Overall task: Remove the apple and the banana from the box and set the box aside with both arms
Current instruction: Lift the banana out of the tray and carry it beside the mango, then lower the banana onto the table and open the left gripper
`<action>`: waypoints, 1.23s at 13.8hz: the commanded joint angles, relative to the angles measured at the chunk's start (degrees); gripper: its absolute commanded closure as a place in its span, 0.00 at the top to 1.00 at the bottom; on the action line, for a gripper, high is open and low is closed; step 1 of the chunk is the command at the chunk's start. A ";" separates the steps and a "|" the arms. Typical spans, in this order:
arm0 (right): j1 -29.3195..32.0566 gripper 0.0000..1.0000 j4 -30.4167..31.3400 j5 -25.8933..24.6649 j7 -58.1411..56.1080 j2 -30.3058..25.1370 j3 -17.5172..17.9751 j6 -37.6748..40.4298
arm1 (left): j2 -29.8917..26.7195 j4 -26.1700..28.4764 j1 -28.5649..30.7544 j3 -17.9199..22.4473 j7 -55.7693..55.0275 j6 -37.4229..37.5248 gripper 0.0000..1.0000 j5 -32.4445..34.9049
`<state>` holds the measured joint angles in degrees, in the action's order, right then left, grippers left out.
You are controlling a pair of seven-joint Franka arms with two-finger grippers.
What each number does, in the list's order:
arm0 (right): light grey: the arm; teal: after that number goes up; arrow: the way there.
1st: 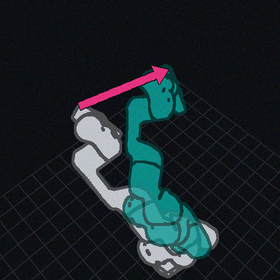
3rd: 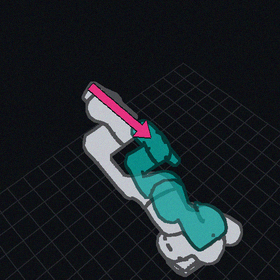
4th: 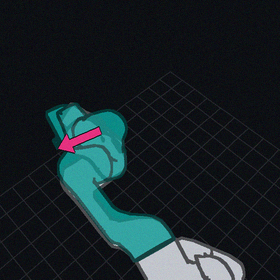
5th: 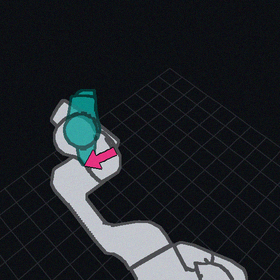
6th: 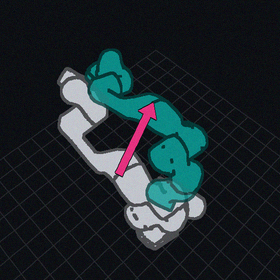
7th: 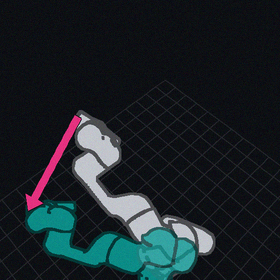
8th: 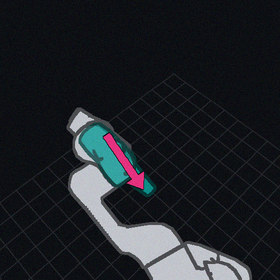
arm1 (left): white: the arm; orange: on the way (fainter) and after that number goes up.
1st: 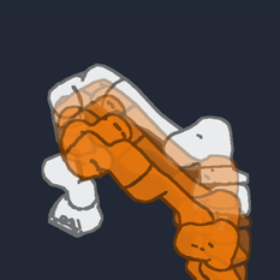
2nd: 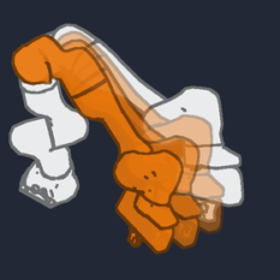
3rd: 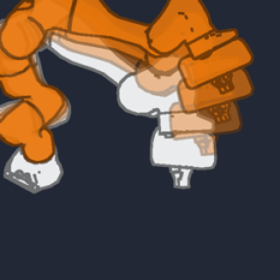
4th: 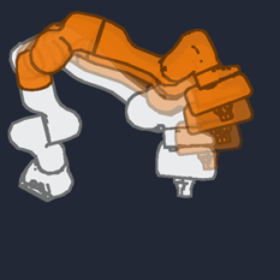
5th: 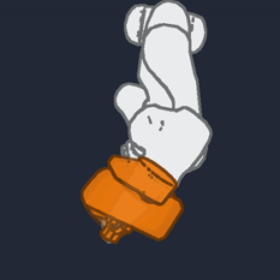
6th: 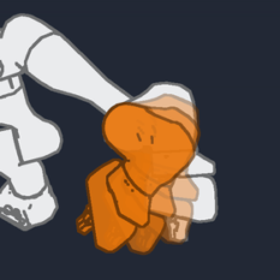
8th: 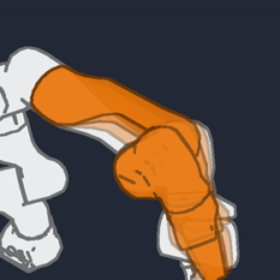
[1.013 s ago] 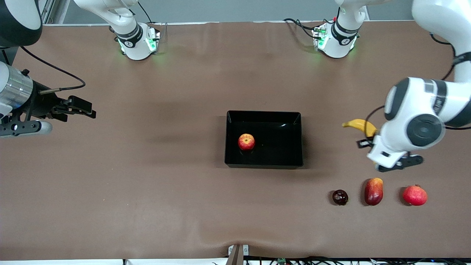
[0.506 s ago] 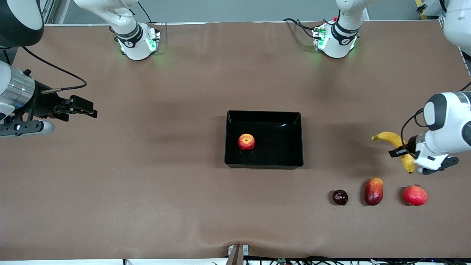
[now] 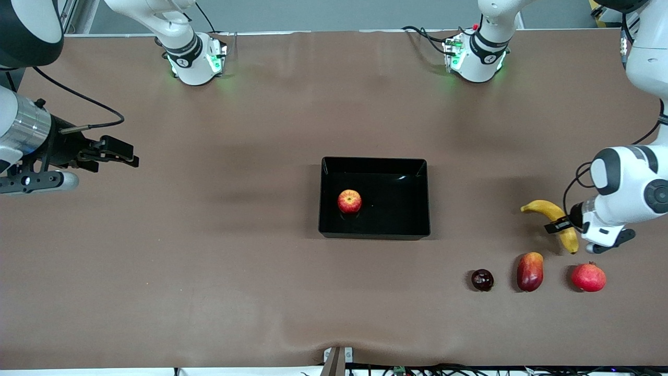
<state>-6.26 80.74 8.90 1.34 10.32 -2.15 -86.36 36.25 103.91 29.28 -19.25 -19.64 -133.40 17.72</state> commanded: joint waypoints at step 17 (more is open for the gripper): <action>-0.50 1.00 0.04 0.06 0.16 -0.57 -0.14 -0.47 | 3.56 -3.81 -0.45 -0.61 4.35 -0.99 1.00 3.55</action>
<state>-6.31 80.68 8.89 1.34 10.32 -2.05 -86.79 40.23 100.92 29.01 -19.37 -15.76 -134.71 20.17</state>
